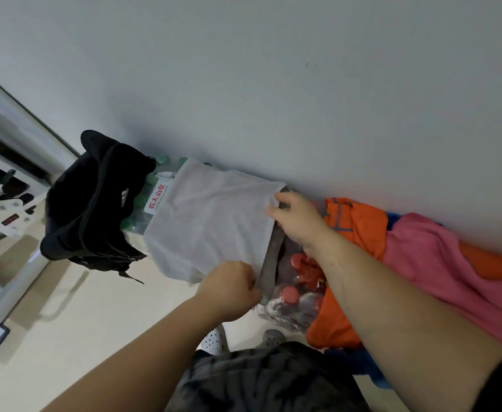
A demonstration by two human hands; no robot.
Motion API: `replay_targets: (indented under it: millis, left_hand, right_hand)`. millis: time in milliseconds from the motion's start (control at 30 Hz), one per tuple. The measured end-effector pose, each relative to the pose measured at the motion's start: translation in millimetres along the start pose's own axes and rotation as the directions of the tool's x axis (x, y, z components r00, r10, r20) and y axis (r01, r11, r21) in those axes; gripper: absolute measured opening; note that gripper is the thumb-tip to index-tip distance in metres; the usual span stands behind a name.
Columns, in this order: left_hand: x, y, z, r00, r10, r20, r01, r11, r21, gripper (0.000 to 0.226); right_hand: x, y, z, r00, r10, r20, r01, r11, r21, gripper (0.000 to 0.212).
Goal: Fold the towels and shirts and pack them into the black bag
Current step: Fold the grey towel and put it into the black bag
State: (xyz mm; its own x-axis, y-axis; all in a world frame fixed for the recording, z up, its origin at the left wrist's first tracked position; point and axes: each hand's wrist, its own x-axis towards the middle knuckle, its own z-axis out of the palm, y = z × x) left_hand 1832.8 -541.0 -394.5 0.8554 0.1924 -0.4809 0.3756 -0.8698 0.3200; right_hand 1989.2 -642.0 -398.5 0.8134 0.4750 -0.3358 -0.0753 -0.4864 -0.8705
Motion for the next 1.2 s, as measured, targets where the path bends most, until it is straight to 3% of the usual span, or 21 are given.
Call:
replay_targets:
  millis: [100, 200, 333, 400, 467, 533, 667, 767, 833, 900, 1000, 1067, 1200]
  left_hand:
    - [-8, 0, -12, 1.000, 0.007, -0.001, -0.007, 0.998, -0.055, 0.029]
    - [-23, 8, -40, 1.000, -0.014, -0.023, 0.010, 0.986, -0.165, 0.023]
    - [-37, 24, -61, 1.000, 0.009, 0.000, -0.009, 0.961, -0.276, 0.022]
    - [-34, 28, -56, 0.997, 0.061, 0.047, -0.048, 0.970, -0.238, 0.016]
    - [-23, 27, -41, 0.988, 0.093, 0.125, -0.073, 0.985, -0.155, 0.017]
    - [-10, 20, -28, 0.986, 0.083, 0.144, -0.075, 0.995, -0.063, 0.023]
    - [9, -9, -30, 0.996, -0.005, -0.091, 0.003, 1.000, -0.020, 0.023]
    - [20, -40, -51, 0.936, -0.072, -0.346, 0.073, 0.997, -0.010, 0.013]
    - [31, -67, -61, 0.903, -0.024, -0.430, 0.063, 0.995, 0.078, 0.033]
    - [41, -92, -67, 0.929, 0.016, -0.370, 0.054, 0.983, 0.178, 0.060]
    - [50, -122, -64, 0.985, 0.040, -0.168, 0.008, 0.961, 0.276, 0.087]
    - [49, -138, -58, 0.993, 0.077, -0.089, -0.045, 0.945, 0.323, 0.093]
    - [44, -160, -49, 0.987, 0.132, -0.089, -0.089, 0.922, 0.376, 0.098]
  right_hand:
    - [0, -5, -4, 1.000, -0.019, -0.022, 0.019, 1.000, 0.021, 0.061]
    - [-7, -16, -13, 0.997, -0.029, -0.078, 0.041, 0.987, 0.158, 0.061]
    - [-17, -21, -31, 0.991, -0.037, -0.131, 0.076, 0.947, 0.311, 0.043]
    - [-20, -12, -39, 0.985, -0.035, -0.168, 0.067, 0.980, 0.188, 0.046]
    - [-20, -3, -39, 0.995, -0.029, -0.095, 0.019, 0.994, -0.110, 0.055]
    - [-24, 4, -32, 1.000, -0.018, 0.000, 0.016, 0.923, -0.383, 0.058]
    - [-33, -1, -11, 0.973, -0.210, -0.098, 0.097, 0.754, -0.649, 0.062]
    - [-30, -8, 11, 0.977, -0.203, 0.057, 0.188, 0.716, -0.672, 0.071]
    - [-27, -10, 27, 0.977, -0.158, 0.146, 0.215, 0.696, -0.686, 0.078]
    - [-24, -8, 44, 0.979, -0.123, 0.162, 0.203, 0.664, -0.720, 0.083]
    - [-24, -2, 69, 0.990, -0.082, 0.114, 0.141, 0.636, -0.759, 0.088]
    - [-27, 3, 83, 0.995, -0.076, 0.066, 0.099, 0.622, -0.777, 0.091]
    - [-38, 9, 111, 1.000, -0.013, -0.005, 0.004, 0.579, -0.815, 0.092]
